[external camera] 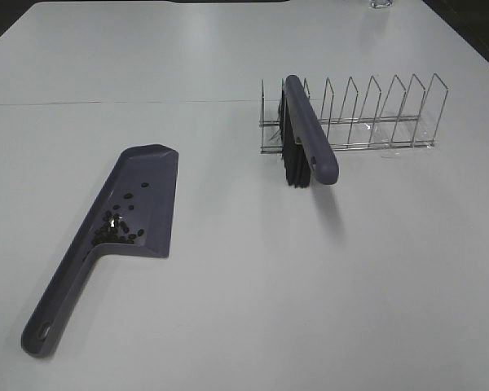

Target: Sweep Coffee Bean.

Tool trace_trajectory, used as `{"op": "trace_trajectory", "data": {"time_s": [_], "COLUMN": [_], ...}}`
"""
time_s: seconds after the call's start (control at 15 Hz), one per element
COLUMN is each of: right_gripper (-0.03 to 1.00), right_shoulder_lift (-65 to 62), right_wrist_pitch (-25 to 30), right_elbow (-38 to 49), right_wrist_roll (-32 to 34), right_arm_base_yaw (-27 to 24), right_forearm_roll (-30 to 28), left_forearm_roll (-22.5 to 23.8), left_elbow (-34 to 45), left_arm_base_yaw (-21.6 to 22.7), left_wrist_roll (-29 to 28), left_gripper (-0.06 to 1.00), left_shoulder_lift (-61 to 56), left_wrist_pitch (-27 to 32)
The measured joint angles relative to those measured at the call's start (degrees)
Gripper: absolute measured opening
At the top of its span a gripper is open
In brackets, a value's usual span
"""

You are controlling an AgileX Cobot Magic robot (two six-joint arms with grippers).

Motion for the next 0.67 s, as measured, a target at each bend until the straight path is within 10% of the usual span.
{"op": "trace_trajectory", "data": {"time_s": [0.67], "right_gripper": [0.63], "right_shoulder_lift": [0.0], "right_wrist_pitch": [0.0], "right_elbow": [0.0], "right_wrist_roll": [0.0], "right_arm_base_yaw": [0.0], "right_forearm_roll": [0.0], "left_forearm_roll": [0.0], "left_elbow": [0.0], "left_arm_base_yaw": [0.0], "left_wrist_roll": [0.0], "left_gripper": [0.73], "left_shoulder_lift": [0.0], "left_wrist_pitch": [0.0]}}
